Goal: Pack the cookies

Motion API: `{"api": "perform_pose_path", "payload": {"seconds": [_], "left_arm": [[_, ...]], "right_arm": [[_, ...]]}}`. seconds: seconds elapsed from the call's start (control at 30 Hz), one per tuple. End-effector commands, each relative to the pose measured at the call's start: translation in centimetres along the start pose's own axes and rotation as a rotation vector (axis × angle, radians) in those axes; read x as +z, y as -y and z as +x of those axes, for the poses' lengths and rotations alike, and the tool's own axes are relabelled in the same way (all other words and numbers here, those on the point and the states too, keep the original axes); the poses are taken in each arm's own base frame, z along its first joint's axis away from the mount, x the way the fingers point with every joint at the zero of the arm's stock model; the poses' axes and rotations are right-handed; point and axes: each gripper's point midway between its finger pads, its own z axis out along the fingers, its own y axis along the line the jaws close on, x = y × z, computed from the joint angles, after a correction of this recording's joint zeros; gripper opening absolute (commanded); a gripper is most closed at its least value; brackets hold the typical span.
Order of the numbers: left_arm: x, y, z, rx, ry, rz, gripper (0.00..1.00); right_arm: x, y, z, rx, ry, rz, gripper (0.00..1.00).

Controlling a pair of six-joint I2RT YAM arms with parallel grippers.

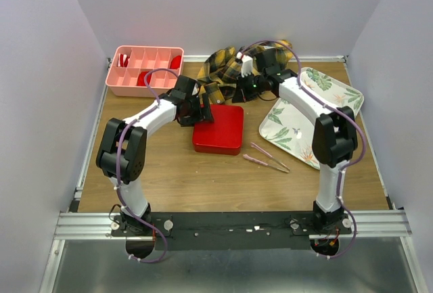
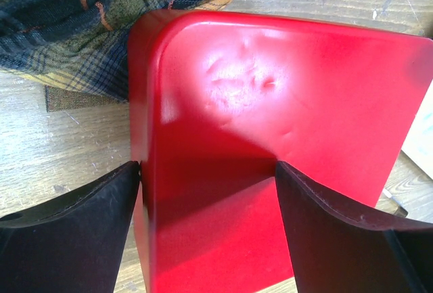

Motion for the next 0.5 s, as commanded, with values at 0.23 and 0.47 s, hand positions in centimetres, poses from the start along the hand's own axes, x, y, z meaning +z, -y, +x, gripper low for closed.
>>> {"api": "perform_pose_path", "payload": {"seconds": [0.23, 0.47], "left_arm": [[1.7, -2.3, 2.4, -0.005, -0.081, -0.093, 0.87], [-0.5, -0.7, -1.1, -0.009, 0.021, -0.025, 0.88]], "right_arm": [[2.8, 5.1, 8.9, 0.067, -0.3, 0.184, 0.01], [2.9, 5.1, 8.8, 0.067, -0.299, 0.177, 0.01]]}}
